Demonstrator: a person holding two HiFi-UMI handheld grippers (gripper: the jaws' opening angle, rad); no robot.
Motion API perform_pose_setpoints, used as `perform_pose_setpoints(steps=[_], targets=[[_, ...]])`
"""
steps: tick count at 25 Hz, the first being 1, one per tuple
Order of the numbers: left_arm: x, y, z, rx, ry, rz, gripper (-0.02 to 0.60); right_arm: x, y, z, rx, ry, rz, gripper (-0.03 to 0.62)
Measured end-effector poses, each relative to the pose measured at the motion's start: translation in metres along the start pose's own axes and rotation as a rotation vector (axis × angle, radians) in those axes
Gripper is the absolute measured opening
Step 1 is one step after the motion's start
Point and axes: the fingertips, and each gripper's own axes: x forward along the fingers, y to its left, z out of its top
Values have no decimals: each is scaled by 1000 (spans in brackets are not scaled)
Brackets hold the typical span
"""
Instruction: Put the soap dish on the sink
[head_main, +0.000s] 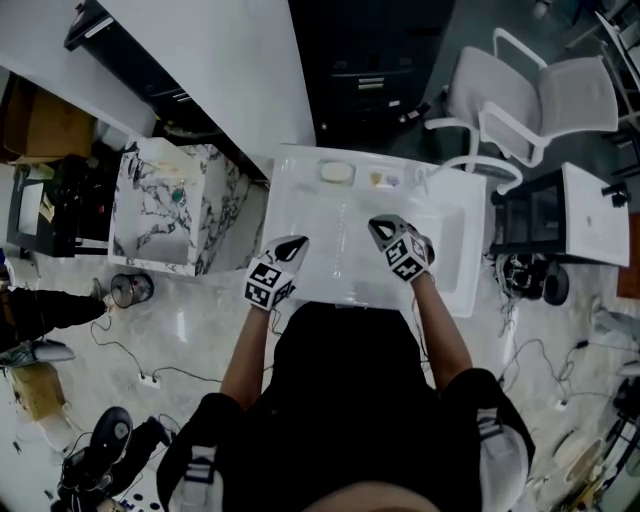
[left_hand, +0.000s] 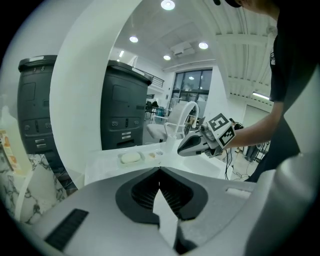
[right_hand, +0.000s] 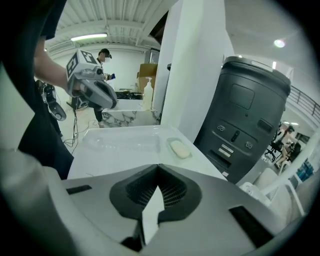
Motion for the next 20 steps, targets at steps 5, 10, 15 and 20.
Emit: perform_pose_setpoints(steps=[5,10,15,20], targets=[[2,-20,6,13,-6,17,0,-31,-1,1,110,-101,-34,-6],[4,-42,9,13,-13,29,0,-57,-1,-8,207,-195,-35,-5],[4,-63,13,-69,-73,43,0,-78,14,-25,233,-243,0,-5],[8,-86,0,-7,-40,65,0,-98,24,-45,250,-261,23,-5]])
